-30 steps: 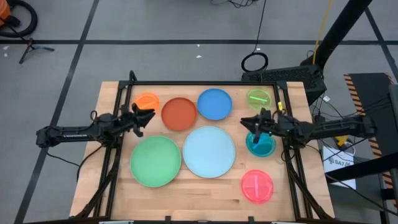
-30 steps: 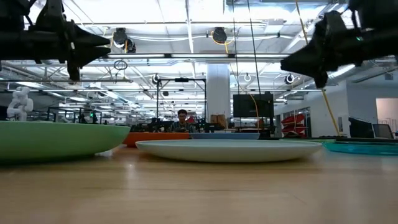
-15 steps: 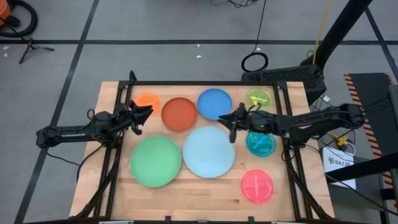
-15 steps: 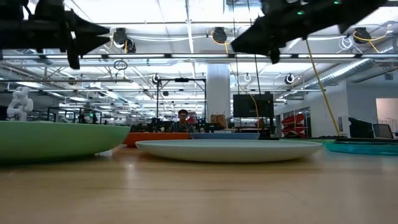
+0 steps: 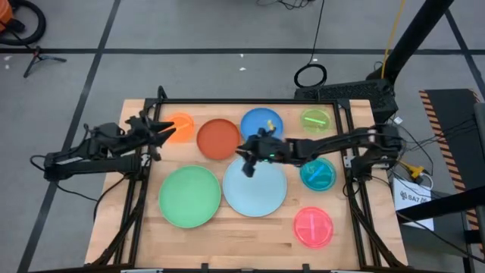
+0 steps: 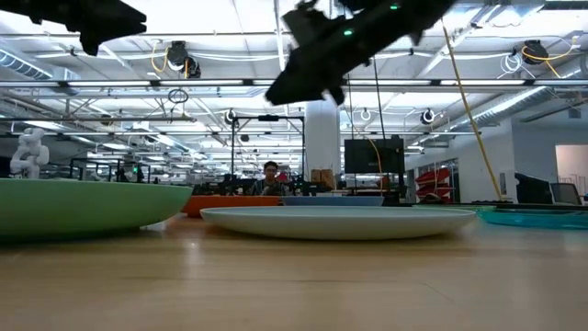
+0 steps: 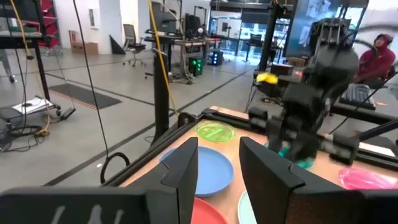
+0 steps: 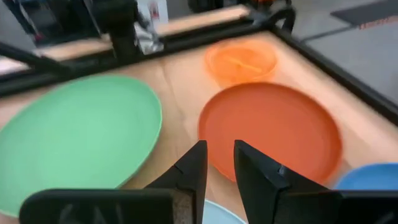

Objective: Stack plastic plates
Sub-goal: Stack the green plate on top of the light blue plate

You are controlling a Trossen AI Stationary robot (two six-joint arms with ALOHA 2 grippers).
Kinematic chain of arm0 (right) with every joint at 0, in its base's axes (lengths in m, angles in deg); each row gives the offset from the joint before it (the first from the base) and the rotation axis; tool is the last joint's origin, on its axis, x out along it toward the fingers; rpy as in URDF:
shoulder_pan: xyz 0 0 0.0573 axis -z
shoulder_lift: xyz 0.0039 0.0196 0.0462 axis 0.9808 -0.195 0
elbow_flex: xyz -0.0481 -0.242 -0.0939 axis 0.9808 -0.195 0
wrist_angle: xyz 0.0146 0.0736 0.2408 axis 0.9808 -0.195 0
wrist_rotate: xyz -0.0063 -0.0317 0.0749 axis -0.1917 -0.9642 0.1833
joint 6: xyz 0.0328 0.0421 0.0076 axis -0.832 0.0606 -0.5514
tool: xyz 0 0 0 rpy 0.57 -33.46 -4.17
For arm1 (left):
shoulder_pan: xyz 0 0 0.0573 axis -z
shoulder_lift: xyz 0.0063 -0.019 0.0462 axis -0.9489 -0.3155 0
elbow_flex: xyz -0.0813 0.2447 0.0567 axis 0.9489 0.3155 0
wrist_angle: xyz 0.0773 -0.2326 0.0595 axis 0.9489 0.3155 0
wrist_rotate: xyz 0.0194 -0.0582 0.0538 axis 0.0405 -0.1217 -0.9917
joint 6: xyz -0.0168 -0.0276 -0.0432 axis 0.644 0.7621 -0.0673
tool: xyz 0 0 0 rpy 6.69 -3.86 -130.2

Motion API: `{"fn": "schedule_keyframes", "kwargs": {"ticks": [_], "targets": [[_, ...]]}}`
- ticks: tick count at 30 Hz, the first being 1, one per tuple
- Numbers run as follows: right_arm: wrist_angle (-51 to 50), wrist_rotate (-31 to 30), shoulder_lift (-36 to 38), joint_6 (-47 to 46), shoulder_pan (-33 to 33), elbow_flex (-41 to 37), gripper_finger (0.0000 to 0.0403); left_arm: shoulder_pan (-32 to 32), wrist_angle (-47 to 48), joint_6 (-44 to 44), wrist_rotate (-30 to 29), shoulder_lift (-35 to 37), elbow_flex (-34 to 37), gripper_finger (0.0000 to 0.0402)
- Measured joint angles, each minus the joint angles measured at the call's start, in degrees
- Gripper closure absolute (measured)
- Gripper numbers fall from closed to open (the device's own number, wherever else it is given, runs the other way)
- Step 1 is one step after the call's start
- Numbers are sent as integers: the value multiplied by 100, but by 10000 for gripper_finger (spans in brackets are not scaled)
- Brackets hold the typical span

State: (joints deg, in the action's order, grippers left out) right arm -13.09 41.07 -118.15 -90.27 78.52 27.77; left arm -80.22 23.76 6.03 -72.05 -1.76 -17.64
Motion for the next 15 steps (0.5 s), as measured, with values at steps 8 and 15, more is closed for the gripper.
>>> {"fn": "schedule_keyframes", "kwargs": {"ticks": [8,15], "targets": [[-290,471,-1180,573,-70,1292,330,54,35,-106,2,0,55,277],[-192,462,-1934,719,-103,1966,330,55,160,-104,2,0,55,277]]}}
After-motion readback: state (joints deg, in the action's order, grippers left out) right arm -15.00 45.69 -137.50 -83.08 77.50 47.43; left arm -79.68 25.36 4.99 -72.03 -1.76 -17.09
